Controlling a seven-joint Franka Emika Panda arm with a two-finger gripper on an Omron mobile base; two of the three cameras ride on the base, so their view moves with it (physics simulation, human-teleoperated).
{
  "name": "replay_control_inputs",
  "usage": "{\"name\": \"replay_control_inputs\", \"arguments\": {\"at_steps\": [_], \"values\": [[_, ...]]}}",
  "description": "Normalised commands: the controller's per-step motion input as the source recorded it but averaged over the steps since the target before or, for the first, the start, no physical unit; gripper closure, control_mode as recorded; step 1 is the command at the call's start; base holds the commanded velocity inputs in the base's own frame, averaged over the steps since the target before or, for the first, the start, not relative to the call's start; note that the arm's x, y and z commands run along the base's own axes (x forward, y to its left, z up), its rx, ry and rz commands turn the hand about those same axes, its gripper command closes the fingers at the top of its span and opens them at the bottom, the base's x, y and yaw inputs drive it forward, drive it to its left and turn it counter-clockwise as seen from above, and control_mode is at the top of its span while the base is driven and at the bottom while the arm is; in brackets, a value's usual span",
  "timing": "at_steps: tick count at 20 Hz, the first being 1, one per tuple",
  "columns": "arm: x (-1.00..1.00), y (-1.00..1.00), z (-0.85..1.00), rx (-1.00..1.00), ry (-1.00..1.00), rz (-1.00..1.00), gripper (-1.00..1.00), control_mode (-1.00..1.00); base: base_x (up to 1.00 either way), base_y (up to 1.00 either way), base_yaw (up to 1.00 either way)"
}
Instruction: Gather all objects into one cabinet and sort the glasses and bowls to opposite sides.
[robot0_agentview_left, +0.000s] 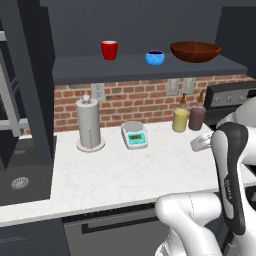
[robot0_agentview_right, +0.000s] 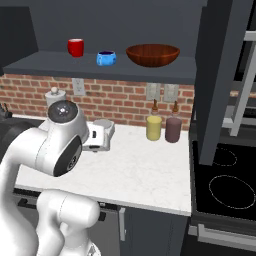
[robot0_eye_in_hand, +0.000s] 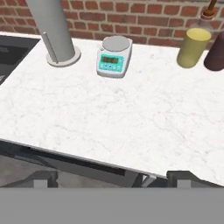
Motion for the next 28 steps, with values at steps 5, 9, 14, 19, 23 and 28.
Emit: {"name": "replay_control_inputs", "arguments": {"at_steps": [5, 9, 14, 19, 23, 28], "values": [[-0.21, -0.14, 0.06, -0.1, 0.03, 0.0, -1.0, -1.0, 0.0, 0.0, 0.0], [-0.24, 0.0, -0.07, -0.06, 0.0, 0.02, -1.0, -1.0, 0.0, 0.0, 0.0], [-0.19, 0.0, -0.16, -0.03, 0.0, 0.04, -1.0, -1.0, 0.0, 0.0, 0.0], [-0.17, -0.03, -0.04, 0.0, 0.0, 0.03, -1.0, -1.0, 0.0, 0.0, 0.0], [-0.03, 0.0, -0.01, 0.0, 0.0, 0.01, -1.0, 1.0, -0.39, -0.08, 0.02], [0.0, 0.0, 0.0, 0.0, 0.0, 0.0, -1.0, 1.0, -0.95, 0.0, 0.11]]}}
